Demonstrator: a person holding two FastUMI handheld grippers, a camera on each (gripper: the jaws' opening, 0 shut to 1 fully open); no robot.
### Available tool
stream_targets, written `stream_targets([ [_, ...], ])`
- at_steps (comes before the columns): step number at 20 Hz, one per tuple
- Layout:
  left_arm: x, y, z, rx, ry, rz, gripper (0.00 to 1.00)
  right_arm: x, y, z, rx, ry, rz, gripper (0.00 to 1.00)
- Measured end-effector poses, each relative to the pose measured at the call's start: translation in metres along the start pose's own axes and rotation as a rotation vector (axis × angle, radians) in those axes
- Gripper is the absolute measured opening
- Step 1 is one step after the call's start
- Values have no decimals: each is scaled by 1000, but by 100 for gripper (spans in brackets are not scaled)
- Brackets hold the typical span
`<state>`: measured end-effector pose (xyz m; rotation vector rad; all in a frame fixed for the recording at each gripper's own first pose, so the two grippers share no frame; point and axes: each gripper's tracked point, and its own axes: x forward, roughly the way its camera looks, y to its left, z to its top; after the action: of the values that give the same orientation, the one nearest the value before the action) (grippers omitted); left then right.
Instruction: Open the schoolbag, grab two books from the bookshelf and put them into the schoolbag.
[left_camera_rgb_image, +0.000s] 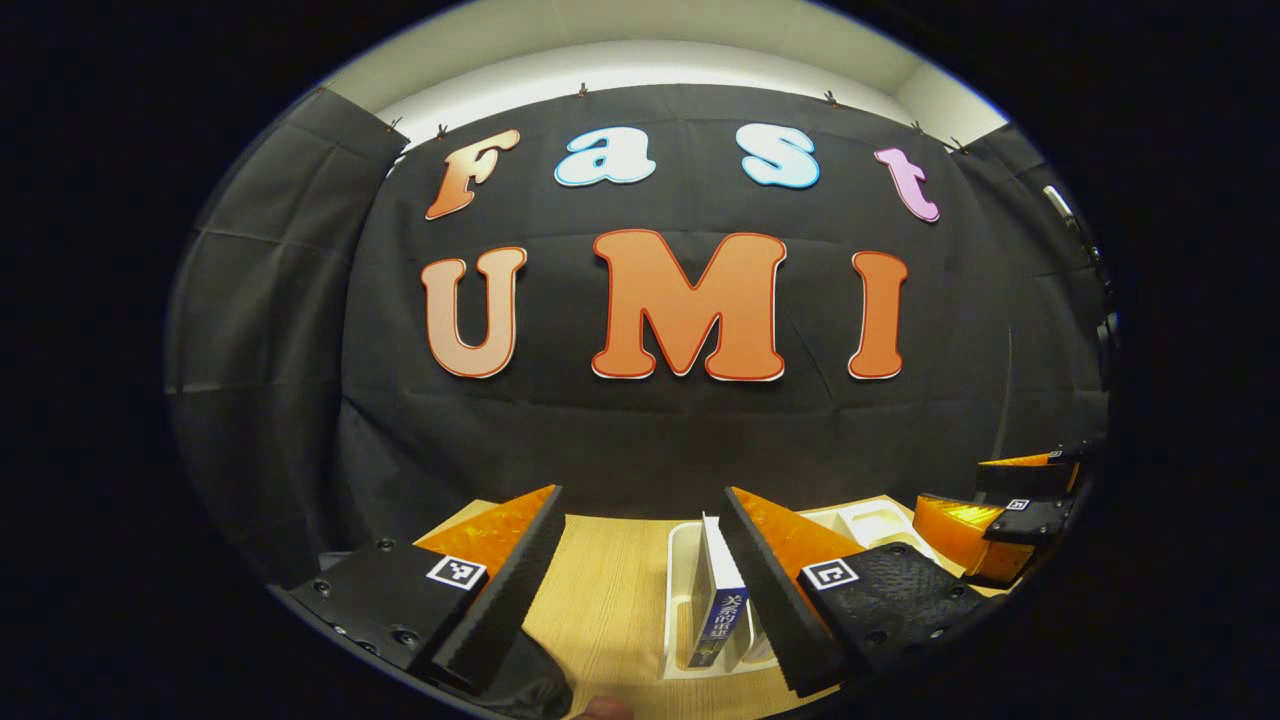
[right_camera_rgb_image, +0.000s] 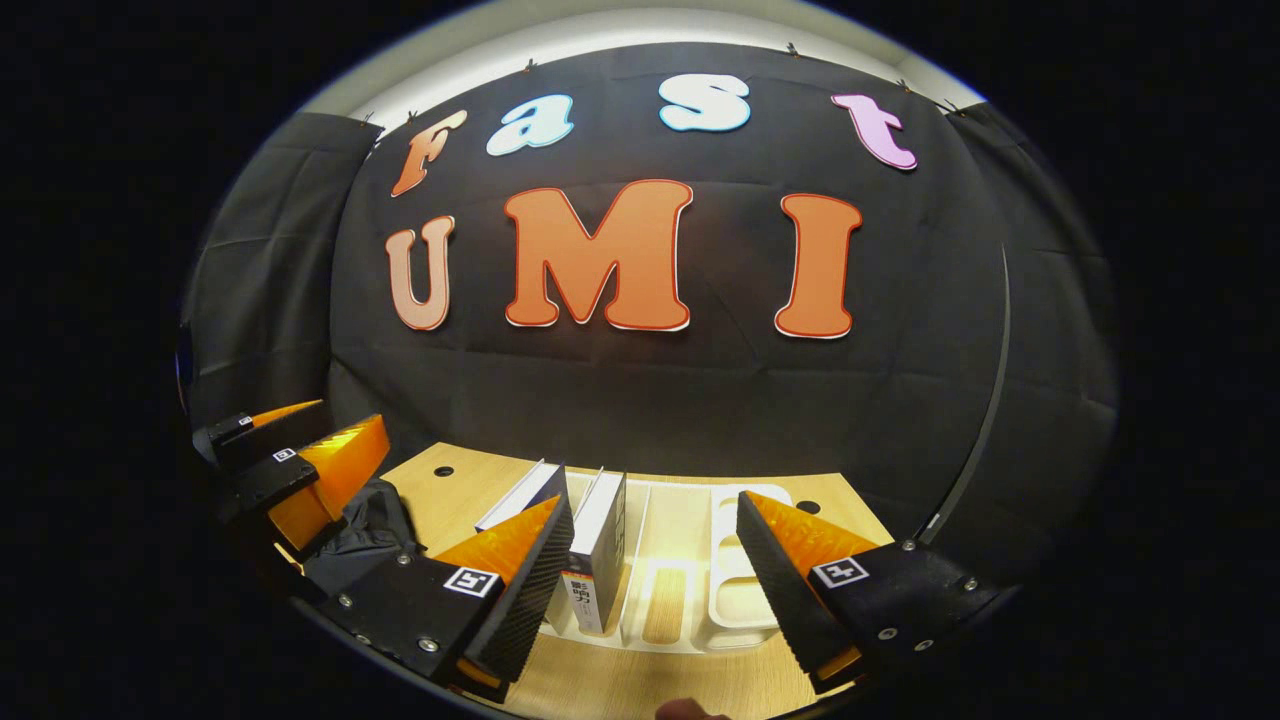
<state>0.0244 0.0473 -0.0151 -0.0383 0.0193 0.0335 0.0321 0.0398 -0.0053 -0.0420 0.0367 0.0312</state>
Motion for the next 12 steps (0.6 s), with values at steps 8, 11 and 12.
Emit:
stream_targets([
  [8, 3, -3, 0, 43, 0, -23, 99, -3, -4, 2, 18, -13, -14, 98],
  [11, -2, 1, -3, 98, 4, -14, 99, -2, -7, 0, 18, -8, -15, 98],
  [12, -4, 4, -4, 122, 4, -4, 99, -2, -8, 0, 16, -12, -13, 98],
])
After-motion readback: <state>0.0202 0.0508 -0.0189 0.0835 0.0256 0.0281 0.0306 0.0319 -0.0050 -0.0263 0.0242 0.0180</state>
